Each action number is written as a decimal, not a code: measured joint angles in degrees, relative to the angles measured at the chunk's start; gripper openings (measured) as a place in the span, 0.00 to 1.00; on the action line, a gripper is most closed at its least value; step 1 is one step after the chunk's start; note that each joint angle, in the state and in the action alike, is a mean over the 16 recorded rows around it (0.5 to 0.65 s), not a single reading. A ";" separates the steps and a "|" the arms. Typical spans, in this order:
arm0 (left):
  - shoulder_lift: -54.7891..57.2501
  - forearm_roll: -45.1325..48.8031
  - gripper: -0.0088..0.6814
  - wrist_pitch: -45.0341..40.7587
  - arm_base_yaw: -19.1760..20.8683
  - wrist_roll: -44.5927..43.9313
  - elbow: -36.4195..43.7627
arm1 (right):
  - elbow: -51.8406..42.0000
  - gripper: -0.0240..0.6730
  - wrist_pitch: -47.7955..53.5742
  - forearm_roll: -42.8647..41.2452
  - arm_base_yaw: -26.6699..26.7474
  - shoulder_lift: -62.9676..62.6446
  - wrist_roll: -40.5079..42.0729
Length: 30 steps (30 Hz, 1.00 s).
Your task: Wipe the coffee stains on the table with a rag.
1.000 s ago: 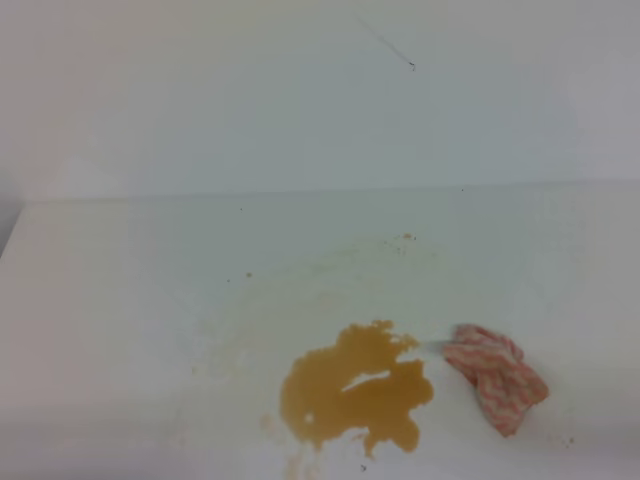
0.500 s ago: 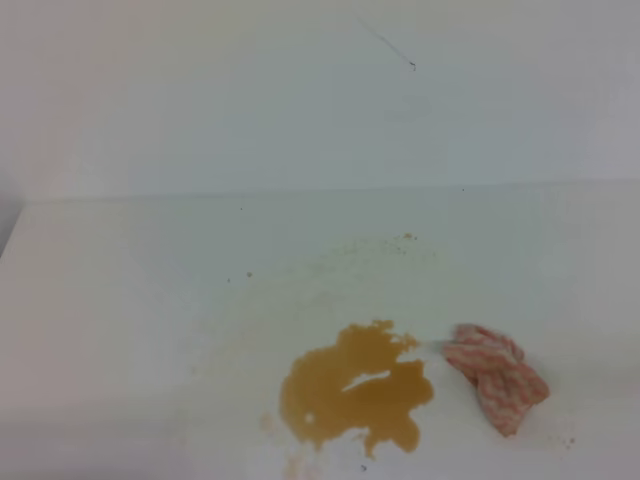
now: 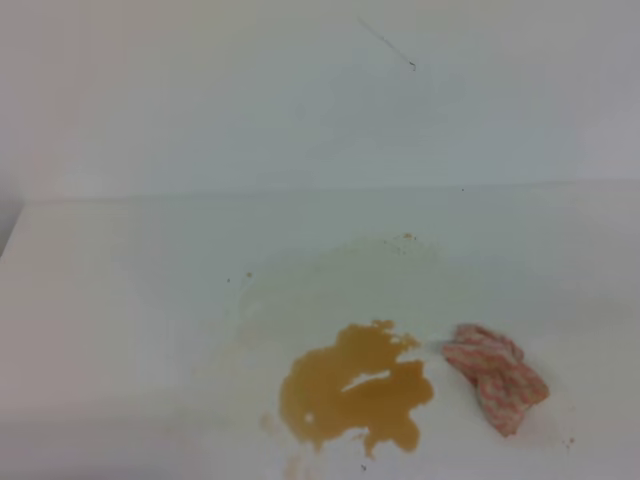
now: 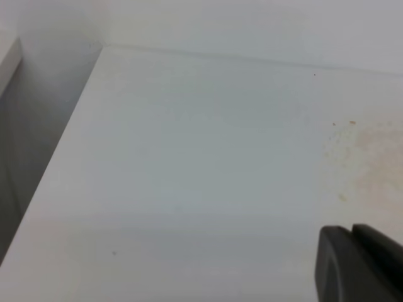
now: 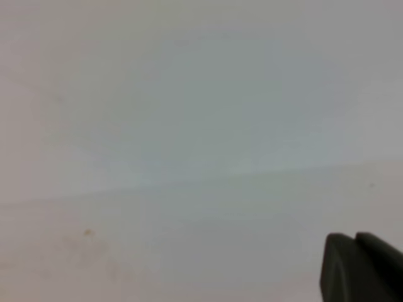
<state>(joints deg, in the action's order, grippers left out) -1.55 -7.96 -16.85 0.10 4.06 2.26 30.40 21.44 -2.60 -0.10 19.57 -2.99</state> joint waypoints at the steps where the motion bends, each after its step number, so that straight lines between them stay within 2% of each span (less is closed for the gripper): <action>1: 0.00 0.00 0.01 0.01 0.00 0.00 0.00 | 1.65 0.03 1.79 1.55 0.29 1.81 2.13; 5: 0.00 0.00 0.01 0.01 0.00 0.00 0.00 | 7.31 0.03 7.11 9.27 1.47 8.19 10.83; 10: 0.00 0.00 0.01 0.01 0.00 0.00 0.00 | 11.55 0.03 8.62 19.93 2.71 12.98 20.90; 16: 0.00 0.00 0.01 0.01 0.00 0.00 0.00 | 13.44 0.03 8.06 29.20 2.92 15.27 27.67; 23: 0.00 0.00 0.01 0.01 0.00 0.00 0.00 | 13.84 0.03 12.19 32.74 2.96 18.51 33.06; 30: 0.00 0.00 0.01 0.01 0.00 0.00 0.00 | 16.78 0.03 24.01 32.74 3.24 27.62 38.81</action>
<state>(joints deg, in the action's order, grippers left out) -1.55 -7.96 -16.84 0.10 4.06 2.26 47.17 45.45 30.15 3.14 47.19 35.82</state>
